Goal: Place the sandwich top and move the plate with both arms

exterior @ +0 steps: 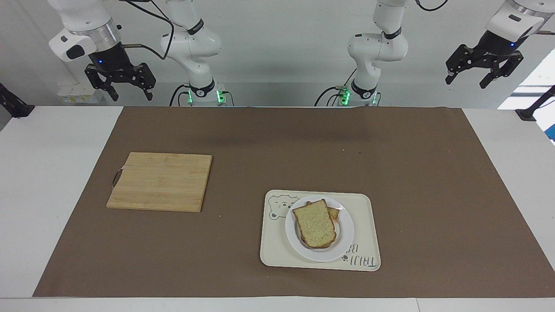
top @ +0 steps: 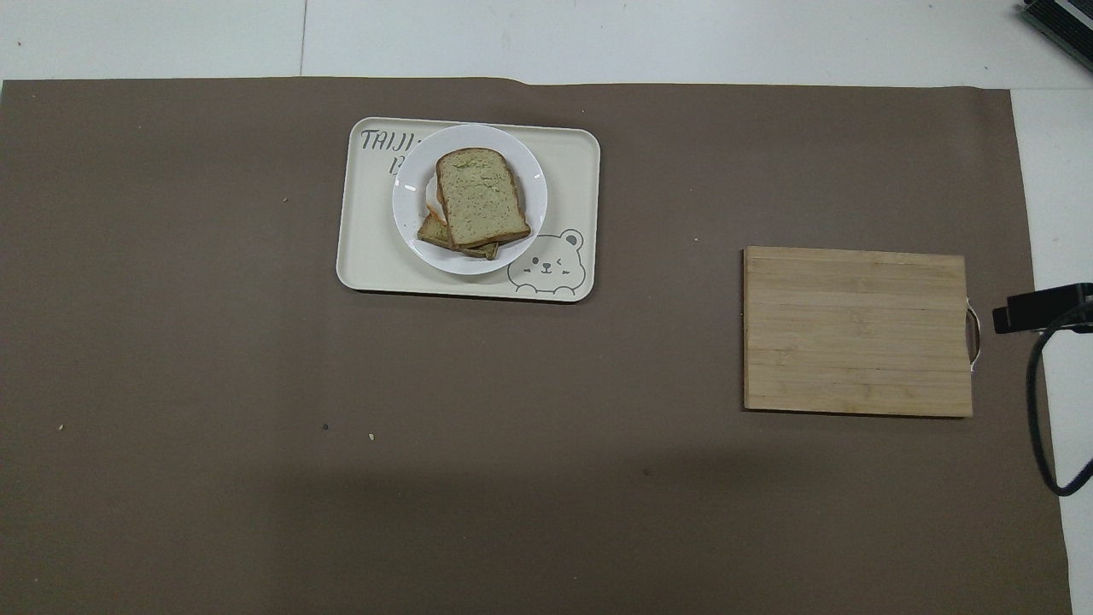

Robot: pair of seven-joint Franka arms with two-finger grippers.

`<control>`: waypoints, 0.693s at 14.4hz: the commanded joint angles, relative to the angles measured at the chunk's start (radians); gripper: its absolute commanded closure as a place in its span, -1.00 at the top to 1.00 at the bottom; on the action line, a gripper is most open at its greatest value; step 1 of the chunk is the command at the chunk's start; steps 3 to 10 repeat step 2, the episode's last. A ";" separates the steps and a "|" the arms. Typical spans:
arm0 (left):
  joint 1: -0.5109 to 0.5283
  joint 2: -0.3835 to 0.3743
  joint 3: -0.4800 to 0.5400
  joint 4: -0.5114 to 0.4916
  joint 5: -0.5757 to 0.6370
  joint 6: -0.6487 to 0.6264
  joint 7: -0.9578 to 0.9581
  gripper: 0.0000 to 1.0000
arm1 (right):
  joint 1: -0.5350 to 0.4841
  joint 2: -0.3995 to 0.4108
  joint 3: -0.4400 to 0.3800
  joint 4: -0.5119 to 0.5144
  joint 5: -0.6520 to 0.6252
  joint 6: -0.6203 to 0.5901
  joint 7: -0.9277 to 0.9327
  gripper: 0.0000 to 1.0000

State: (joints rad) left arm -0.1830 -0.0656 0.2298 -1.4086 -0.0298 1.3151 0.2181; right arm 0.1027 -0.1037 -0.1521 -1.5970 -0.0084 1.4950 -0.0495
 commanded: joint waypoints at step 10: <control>0.008 -0.006 -0.004 0.010 -0.009 -0.011 -0.013 1.00 | -0.006 -0.013 0.002 -0.008 0.021 -0.010 -0.020 1.00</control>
